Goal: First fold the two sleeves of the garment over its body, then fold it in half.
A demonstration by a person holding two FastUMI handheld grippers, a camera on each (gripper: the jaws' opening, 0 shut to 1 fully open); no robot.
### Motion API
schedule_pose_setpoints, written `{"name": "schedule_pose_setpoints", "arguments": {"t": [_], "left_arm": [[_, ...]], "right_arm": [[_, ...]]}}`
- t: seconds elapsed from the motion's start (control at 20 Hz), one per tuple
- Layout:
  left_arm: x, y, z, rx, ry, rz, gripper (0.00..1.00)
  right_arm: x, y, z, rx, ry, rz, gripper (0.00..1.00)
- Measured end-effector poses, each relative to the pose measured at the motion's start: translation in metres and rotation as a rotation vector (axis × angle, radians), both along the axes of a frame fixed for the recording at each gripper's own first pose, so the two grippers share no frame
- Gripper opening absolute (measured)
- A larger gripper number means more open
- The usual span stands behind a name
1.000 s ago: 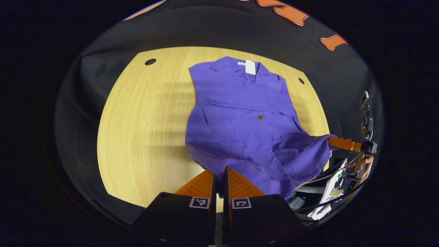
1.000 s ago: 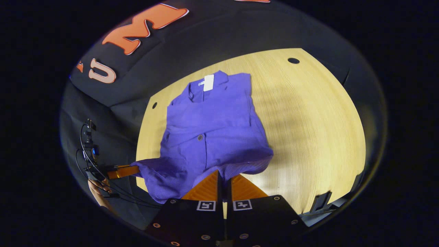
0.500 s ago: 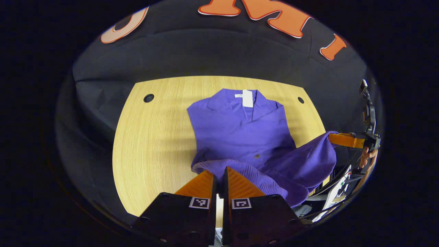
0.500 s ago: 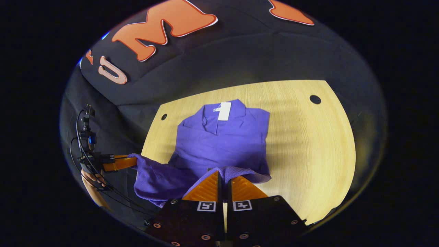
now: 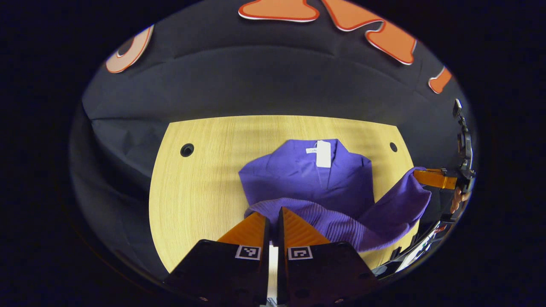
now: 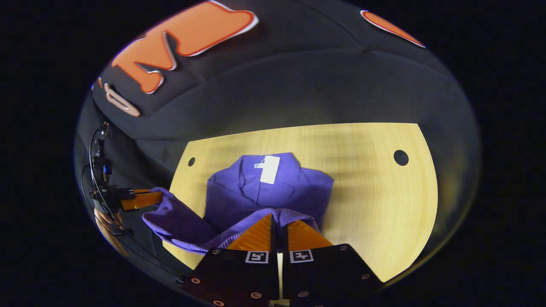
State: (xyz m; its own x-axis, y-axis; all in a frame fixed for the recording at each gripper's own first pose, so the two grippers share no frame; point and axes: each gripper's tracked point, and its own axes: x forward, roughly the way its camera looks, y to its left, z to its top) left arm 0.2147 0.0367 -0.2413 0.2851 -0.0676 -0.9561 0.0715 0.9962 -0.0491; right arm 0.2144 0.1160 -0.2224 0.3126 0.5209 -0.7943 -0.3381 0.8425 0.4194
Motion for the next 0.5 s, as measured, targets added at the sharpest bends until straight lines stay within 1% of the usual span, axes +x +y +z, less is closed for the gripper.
{"name": "schedule_pose_setpoints", "arguments": {"t": [0.15,0.2,0.25,0.3,0.35,0.4,0.45,0.5], "left_arm": [[0.039,0.012,-0.025,0.071,-0.002,0.015,0.09],[0.052,0.016,-0.033,0.090,-0.016,0.030,0.09],[0.063,0.018,-0.037,0.094,-0.033,0.050,0.11],[0.075,0.018,-0.042,0.094,-0.064,0.063,0.11],[0.089,0.024,-0.042,0.118,-0.114,0.083,0.15],[0.104,0.030,-0.040,0.137,-0.167,0.094,0.18],[0.116,0.034,-0.030,0.154,-0.236,0.107,0.23],[0.131,0.035,-0.022,0.162,-0.308,0.123,0.25]], "right_arm": [[0.038,0.003,-0.027,-0.024,0.049,-0.039,0.04],[0.053,0.004,-0.036,-0.031,0.053,-0.065,0.04],[0.067,0.004,-0.041,-0.029,0.055,-0.102,0.05],[0.079,0.007,-0.041,-0.002,0.057,-0.137,0.06],[0.089,0.011,-0.038,0.029,0.060,-0.174,0.07],[0.100,0.013,-0.032,0.064,0.049,-0.211,0.10],[0.113,0.013,-0.027,0.096,0.017,-0.251,0.13],[0.126,0.010,-0.021,0.121,-0.023,-0.285,0.21]]}}
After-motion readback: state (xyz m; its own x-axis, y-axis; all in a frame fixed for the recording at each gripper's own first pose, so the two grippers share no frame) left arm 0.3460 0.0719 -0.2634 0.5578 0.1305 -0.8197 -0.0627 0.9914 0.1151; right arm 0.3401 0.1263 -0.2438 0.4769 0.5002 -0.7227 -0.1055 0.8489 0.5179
